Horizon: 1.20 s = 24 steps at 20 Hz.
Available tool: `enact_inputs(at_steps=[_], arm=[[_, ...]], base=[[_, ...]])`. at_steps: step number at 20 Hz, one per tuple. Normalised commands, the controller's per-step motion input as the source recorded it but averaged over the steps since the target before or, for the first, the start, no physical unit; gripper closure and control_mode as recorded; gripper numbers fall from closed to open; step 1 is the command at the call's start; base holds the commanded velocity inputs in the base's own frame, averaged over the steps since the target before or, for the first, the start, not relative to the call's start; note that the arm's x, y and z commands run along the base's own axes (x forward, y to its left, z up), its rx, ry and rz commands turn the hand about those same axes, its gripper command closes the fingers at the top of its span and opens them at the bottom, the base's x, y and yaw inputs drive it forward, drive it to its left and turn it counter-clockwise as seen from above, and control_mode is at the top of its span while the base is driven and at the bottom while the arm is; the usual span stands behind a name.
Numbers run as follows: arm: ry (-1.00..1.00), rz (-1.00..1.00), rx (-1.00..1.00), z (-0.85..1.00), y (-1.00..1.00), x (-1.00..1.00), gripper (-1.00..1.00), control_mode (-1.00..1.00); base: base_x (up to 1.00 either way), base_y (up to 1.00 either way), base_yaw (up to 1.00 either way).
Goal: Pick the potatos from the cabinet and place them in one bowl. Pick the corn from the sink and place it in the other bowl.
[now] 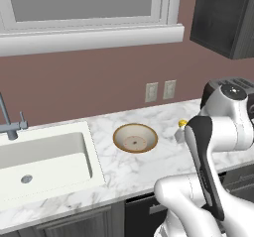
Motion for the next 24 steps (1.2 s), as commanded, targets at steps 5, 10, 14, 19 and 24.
enact_inputs(at_steps=[5,10,14,19,24], arm=[[0.00,0.01,0.00,0.00,0.03,0.07,1.00,-1.00],[0.02,0.02,-0.02,0.00,0.38,0.88,1.00,-1.00],[0.07,0.04,0.00,0.00,0.03,0.59,1.00,-1.00],[-0.02,0.01,0.00,-0.16,-0.01,0.66,1.00,-1.00],[-0.05,0.12,0.01,-0.08,0.31,0.45,1.00,-1.00]], base=[[0.00,0.00,0.00],[0.00,0.00,0.00],[0.00,0.00,0.00],[0.00,0.00,0.00],[0.00,0.00,0.00]])
